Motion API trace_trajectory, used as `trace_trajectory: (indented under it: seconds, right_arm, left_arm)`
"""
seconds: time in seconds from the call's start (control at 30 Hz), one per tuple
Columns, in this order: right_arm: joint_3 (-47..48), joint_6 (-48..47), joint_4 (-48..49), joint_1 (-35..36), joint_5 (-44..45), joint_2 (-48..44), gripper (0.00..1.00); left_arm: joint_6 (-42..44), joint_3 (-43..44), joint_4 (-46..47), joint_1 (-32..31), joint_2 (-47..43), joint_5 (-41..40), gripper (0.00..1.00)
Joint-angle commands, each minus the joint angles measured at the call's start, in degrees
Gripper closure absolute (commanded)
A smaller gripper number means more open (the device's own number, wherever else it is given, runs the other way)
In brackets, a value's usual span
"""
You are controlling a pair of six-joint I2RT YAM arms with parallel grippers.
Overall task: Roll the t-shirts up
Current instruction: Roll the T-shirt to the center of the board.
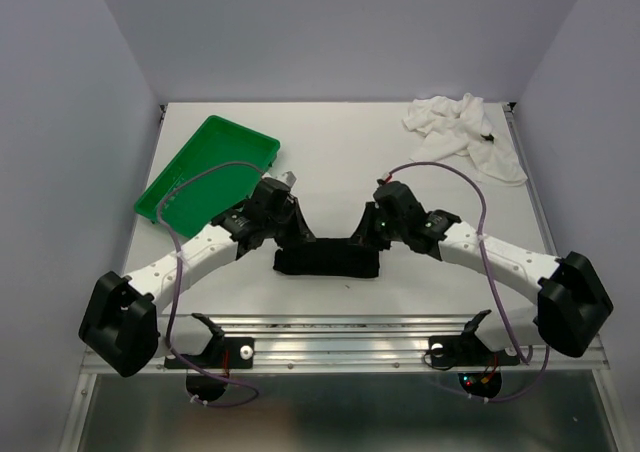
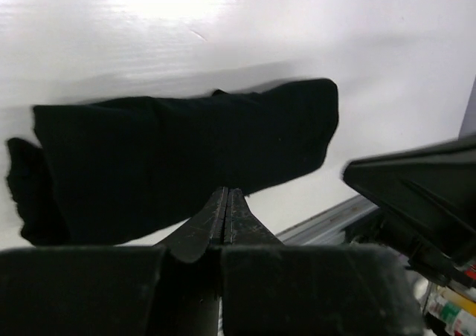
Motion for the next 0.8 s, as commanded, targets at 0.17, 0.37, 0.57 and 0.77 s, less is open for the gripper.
trace_trajectory:
  seconds: [0.17, 0.37, 0.57, 0.77]
  right_arm:
    - [-3.80, 7.72, 25.11, 0.48, -13.15, 10.61, 0.89]
    - [-5.99, 6.24, 26.00, 0.48, -8.87, 17.91, 0.89]
    - [-10.39, 4.65, 26.17, 0.48, -5.34, 24.77, 0.92]
    - [-10.84, 2.28, 22.49, 0.48, -3.58, 21.80, 0.92]
  left_arm:
    - [-5.85, -7.22, 10.14, -1.69, 0.19, 3.00, 1.00]
    - [-5.33, -12.31, 13.91, -0.03, 3.88, -0.09, 1.00]
    - [-5.42, -19.09, 22.71, 1.73, 8.80, 0.09, 1.00]
    - [-4.54, -18.49, 22.02, 1.91, 9.08, 0.71, 1.00]
